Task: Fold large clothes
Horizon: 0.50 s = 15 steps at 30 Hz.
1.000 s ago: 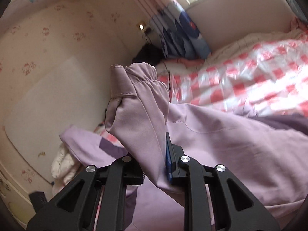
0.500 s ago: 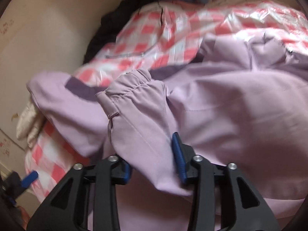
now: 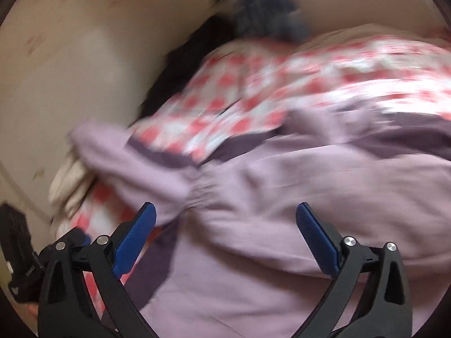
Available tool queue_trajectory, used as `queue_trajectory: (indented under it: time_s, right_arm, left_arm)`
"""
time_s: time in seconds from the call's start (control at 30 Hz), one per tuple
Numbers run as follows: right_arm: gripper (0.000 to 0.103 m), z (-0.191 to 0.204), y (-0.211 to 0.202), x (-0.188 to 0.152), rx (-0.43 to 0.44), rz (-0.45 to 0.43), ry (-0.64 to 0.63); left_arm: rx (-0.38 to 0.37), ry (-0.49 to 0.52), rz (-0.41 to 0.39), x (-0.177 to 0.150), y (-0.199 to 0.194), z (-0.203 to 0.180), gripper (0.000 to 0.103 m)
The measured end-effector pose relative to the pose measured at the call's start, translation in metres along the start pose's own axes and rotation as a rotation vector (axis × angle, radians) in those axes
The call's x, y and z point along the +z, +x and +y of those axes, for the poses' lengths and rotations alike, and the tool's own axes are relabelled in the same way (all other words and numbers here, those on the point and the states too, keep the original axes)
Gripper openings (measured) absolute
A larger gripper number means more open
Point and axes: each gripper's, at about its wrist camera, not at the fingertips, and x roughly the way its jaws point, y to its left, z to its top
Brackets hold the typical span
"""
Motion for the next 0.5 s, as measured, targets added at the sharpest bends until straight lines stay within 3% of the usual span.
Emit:
queue_trajectory:
  time_s: [0.1,0.2,0.23,0.3,0.4,0.43,0.5]
  right_arm:
    - [0.096,-0.069,-0.051,0.0,-0.182,-0.1,0.135]
    - [0.096,-0.14,-0.077,-0.011,-0.201,-0.163,0.356]
    - [0.096,-0.157,-0.078,-0.016,-0.202,-0.164,0.406]
    - [0.096,-0.183,-0.07,-0.029,-0.156,-0.137,0.478]
    - [0.096,-0.205,-0.052,-0.045,-0.132,-0.058,0.504]
    - [0.096,-0.206,-0.052,-0.043,-0.128,-0.043,0.501]
    - [0.096,-0.203,-0.064,-0.043,-0.11,-0.068,0.557]
  left_arm:
    - [-0.106,0.062,-0.01,0.007,0.017,-0.033,0.096]
    - [-0.182,0.125,-0.012,0.02,0.053,-0.077,0.096]
    - [-0.175,0.152,-0.008,0.023,0.067,-0.087,0.096]
    - [-0.109,0.17,0.056,0.022,0.111,-0.1,0.096]
    - [0.028,0.119,0.293,0.003,0.193,-0.088,0.096]
    - [0.077,0.144,0.328,-0.007,0.214,-0.083,0.096]
    - [0.131,0.257,0.304,-0.021,0.222,-0.088,0.096]
